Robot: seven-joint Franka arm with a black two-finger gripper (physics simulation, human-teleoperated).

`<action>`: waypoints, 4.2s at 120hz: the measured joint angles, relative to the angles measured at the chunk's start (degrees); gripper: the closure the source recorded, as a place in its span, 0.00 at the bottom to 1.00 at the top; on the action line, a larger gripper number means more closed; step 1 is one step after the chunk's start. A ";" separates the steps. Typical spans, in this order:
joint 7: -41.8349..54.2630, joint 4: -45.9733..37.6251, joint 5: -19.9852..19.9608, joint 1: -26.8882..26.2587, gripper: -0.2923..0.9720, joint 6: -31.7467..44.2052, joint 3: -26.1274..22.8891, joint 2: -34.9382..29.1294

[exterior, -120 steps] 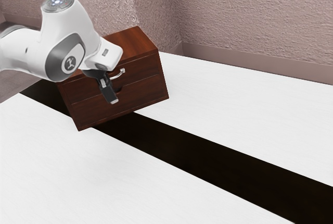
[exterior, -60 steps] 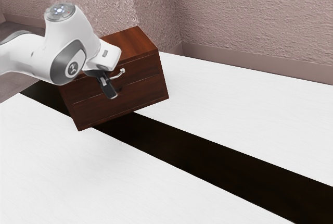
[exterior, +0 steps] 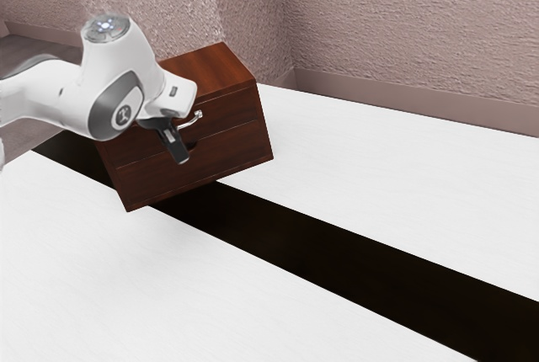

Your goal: Pull the drawer handle with one arm to open the drawer

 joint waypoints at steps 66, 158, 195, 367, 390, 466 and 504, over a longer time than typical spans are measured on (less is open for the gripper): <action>-2.22 6.32 -0.12 -10.46 0.23 0.17 9.09 4.20; -3.13 5.69 -0.26 -10.57 0.25 0.13 9.00 5.30; -3.23 2.79 -0.30 -10.60 0.23 0.26 8.38 3.29; -6.48 -6.74 2.72 -13.20 0.26 1.26 6.43 -3.49; -7.01 -8.86 3.03 -13.86 0.50 1.36 6.37 -6.12; -9.22 -14.39 3.44 -16.14 0.34 1.86 6.26 -10.49; -10.33 -16.55 3.45 -16.61 0.24 2.66 6.17 -11.41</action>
